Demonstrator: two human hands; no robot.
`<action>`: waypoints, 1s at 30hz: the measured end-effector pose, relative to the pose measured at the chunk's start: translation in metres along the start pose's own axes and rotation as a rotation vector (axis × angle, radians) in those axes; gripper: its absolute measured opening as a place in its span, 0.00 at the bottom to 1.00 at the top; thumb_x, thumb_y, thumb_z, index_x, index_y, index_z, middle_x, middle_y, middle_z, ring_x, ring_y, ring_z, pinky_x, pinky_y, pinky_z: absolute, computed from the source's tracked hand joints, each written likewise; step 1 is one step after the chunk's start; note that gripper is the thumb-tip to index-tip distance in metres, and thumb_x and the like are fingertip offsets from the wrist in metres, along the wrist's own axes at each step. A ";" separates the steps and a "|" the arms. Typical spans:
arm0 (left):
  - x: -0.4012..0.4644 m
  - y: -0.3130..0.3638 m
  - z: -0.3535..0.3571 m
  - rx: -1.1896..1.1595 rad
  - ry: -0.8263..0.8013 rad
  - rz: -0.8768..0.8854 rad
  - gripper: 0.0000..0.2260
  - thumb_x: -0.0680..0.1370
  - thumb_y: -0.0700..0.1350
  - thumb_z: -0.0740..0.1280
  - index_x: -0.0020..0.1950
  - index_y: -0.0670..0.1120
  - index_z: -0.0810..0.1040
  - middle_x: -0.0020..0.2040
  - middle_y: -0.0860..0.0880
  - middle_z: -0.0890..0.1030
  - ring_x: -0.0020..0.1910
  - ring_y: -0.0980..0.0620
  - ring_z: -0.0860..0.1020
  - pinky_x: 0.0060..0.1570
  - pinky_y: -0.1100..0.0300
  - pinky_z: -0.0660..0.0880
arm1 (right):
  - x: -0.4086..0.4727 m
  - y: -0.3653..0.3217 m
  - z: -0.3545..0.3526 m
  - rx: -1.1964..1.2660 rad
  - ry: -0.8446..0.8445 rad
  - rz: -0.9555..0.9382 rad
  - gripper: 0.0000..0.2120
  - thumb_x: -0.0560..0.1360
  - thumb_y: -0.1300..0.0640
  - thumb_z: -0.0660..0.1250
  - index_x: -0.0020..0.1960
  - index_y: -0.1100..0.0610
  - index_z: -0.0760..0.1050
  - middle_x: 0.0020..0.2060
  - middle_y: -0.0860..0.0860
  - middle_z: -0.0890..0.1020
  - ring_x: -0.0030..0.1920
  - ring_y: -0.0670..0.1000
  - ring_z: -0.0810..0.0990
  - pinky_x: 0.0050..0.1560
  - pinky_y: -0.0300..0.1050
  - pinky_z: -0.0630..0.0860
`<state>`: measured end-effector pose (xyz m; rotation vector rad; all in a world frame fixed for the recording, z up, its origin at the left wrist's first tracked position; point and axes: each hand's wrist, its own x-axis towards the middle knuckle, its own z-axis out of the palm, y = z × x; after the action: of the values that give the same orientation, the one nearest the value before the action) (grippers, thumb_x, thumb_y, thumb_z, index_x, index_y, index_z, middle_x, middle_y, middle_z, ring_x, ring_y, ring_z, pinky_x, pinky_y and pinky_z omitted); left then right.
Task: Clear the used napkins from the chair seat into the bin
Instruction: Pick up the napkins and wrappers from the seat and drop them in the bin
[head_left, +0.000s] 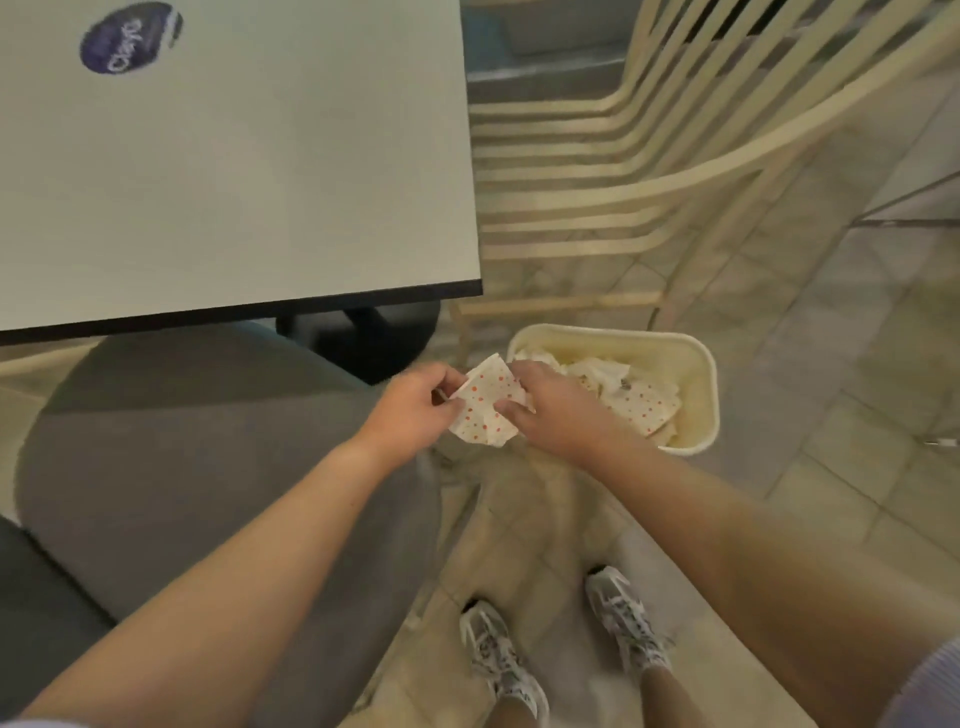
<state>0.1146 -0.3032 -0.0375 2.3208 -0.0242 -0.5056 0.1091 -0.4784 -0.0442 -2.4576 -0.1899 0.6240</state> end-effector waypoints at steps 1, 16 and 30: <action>0.006 0.014 0.014 0.007 -0.017 0.024 0.06 0.75 0.39 0.68 0.48 0.49 0.78 0.44 0.54 0.76 0.43 0.56 0.75 0.40 0.69 0.70 | -0.006 0.014 -0.008 -0.009 0.005 0.024 0.20 0.79 0.50 0.60 0.68 0.56 0.65 0.62 0.54 0.75 0.61 0.56 0.75 0.54 0.48 0.72; 0.053 0.087 0.118 0.321 -0.002 0.183 0.09 0.74 0.40 0.65 0.52 0.49 0.80 0.53 0.52 0.76 0.59 0.49 0.70 0.63 0.45 0.67 | -0.015 0.170 -0.059 -0.282 -0.116 0.108 0.11 0.76 0.69 0.55 0.54 0.59 0.71 0.51 0.55 0.76 0.47 0.55 0.75 0.41 0.48 0.74; 0.018 0.071 0.112 0.372 -0.012 0.094 0.10 0.76 0.40 0.63 0.55 0.49 0.78 0.58 0.52 0.75 0.61 0.51 0.68 0.64 0.51 0.64 | -0.013 0.150 -0.042 -0.331 0.025 -0.021 0.14 0.80 0.54 0.57 0.62 0.58 0.70 0.59 0.55 0.74 0.60 0.56 0.72 0.50 0.52 0.76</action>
<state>0.0997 -0.4334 -0.0676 2.6628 -0.2515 -0.5004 0.1169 -0.6257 -0.0962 -2.7752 -0.3315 0.5912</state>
